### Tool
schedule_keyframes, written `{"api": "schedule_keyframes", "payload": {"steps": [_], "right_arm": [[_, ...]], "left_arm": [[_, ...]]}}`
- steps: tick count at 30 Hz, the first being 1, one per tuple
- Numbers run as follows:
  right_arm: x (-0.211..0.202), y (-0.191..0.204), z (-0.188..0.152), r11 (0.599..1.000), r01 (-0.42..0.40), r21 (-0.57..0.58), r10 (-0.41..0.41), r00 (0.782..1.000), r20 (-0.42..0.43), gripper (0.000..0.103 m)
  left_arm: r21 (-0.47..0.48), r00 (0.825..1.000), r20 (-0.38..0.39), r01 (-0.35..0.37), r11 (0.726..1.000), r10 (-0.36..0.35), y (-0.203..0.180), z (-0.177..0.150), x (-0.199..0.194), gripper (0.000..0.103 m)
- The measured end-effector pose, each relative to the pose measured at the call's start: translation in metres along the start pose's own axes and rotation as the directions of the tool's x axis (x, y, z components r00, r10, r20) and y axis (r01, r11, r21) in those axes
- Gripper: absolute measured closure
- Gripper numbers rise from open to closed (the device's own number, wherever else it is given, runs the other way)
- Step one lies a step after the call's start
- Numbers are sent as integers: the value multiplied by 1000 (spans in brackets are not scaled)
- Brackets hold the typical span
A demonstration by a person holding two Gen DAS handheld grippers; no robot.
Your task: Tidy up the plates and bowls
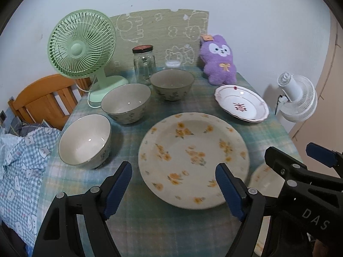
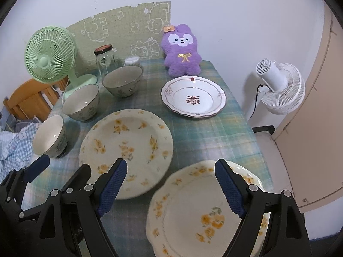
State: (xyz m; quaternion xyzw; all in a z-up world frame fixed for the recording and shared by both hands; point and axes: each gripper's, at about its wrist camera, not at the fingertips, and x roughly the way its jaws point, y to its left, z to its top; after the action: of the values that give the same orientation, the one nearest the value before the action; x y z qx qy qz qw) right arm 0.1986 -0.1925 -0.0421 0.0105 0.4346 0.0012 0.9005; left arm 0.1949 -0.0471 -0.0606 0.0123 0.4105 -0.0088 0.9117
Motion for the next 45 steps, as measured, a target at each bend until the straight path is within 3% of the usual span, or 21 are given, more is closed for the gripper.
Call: {"api": "schedule_keyframes", "payload": {"steps": [14,21,31,36,45], "right_arm": [[72,20,19,997,74,-32,-76,996,-52,22],[108,21,21,994,98,-57,-104,989,-109,30],[137,29,21,990,107,-93,-120,982,-148,41],[147,31,20,987,112,-113,-131,977,-171,54],[146,39,18,979,157,-132,-177,972,-155,54]], "left_arm": [[-55,994,-68,-89,995,86,22,9,67,28],[-69,986,-127,-120,990,110,25,5,100,34],[-54,977,-170,-137,989,126,22,5,119,46],[-58,976,-175,-145,988,133,22,6,121,46],[-83,974,-194,-139,987,121,24,10,126,47]]}}
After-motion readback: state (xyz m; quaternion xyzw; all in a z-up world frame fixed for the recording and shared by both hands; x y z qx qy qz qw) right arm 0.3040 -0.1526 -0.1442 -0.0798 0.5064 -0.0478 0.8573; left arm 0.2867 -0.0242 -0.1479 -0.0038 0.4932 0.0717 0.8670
